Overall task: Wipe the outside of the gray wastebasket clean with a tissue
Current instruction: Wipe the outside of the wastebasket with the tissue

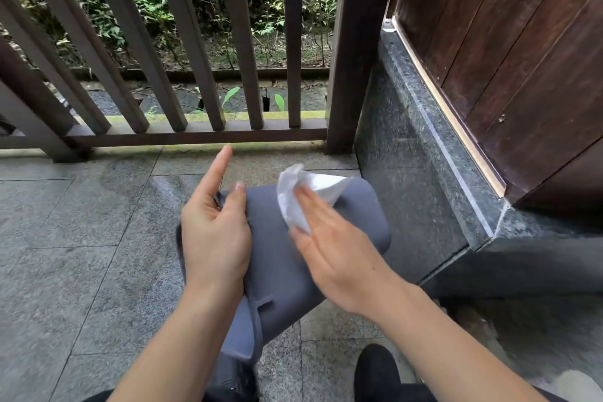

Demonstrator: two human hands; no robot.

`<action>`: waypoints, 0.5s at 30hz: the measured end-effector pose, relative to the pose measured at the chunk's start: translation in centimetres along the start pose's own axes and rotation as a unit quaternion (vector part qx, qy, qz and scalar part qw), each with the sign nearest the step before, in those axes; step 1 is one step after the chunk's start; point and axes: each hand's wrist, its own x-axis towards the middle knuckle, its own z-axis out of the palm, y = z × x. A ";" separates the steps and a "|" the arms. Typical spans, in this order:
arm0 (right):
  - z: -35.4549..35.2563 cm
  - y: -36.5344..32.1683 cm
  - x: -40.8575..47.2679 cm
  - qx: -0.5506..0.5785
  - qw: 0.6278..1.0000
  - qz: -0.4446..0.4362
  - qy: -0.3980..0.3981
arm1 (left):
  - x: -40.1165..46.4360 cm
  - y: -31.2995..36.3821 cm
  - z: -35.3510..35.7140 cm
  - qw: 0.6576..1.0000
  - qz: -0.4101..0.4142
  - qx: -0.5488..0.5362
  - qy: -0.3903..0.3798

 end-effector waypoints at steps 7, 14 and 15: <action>2.3 -3.4 -2.2 -0.058 0.987 -0.149 0.013 | 0.6 0.4 -0.6 0.999 -0.017 -0.008 0.029; 0.7 0.3 -1.0 -0.032 0.999 -0.005 0.010 | 1.7 0.8 -0.9 0.997 -0.049 -0.036 0.057; 0.2 1.2 -0.8 -0.014 0.999 0.029 0.019 | 1.8 0.8 -1.0 0.996 -0.050 -0.041 0.061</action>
